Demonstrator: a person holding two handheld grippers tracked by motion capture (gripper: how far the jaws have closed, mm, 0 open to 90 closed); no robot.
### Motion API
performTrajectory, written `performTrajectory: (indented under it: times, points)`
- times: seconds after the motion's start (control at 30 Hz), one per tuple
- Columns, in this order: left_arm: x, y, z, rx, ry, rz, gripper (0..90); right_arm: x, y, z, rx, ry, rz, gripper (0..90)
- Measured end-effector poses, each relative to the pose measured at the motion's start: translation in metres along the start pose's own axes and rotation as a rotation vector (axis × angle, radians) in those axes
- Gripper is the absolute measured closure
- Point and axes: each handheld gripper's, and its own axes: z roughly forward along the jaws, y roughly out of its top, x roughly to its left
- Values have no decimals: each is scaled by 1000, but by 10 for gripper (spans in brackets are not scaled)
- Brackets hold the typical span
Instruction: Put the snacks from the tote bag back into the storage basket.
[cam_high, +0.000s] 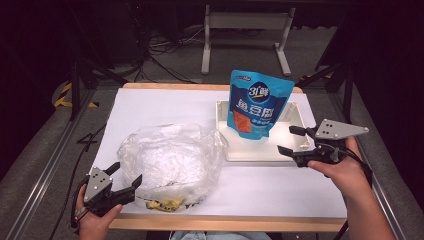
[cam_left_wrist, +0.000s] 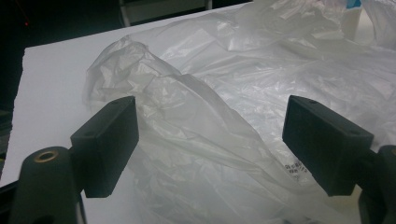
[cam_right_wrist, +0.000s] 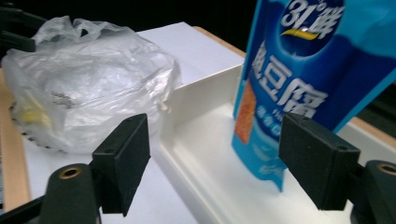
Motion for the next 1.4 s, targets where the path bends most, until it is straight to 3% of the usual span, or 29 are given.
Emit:
performTrajectory:
  times: [0.1,0.3,0.37,0.57,0.73,0.87,1.1,1.4]
  points:
    - [-1,0,0,0,-1,1,195,7,-6,2,11,25,25,227]
    - [-1,0,1,6,-6,2,195,18,-15,8,2,56,11,173]
    - [0,0,1,6,-5,0,195,20,-20,10,-4,64,26,157]
    - [-1,0,2,10,-10,10,195,24,-39,21,10,52,50,135]
    - [-1,-1,2,11,-15,12,193,28,-48,28,8,20,29,129]
    - [0,0,2,12,-18,14,191,29,-60,36,24,26,46,127]
    - [1,-1,3,13,-23,15,188,27,-80,46,26,2,68,125]
    - [2,-1,3,12,-17,12,184,23,-102,59,78,-17,91,124]
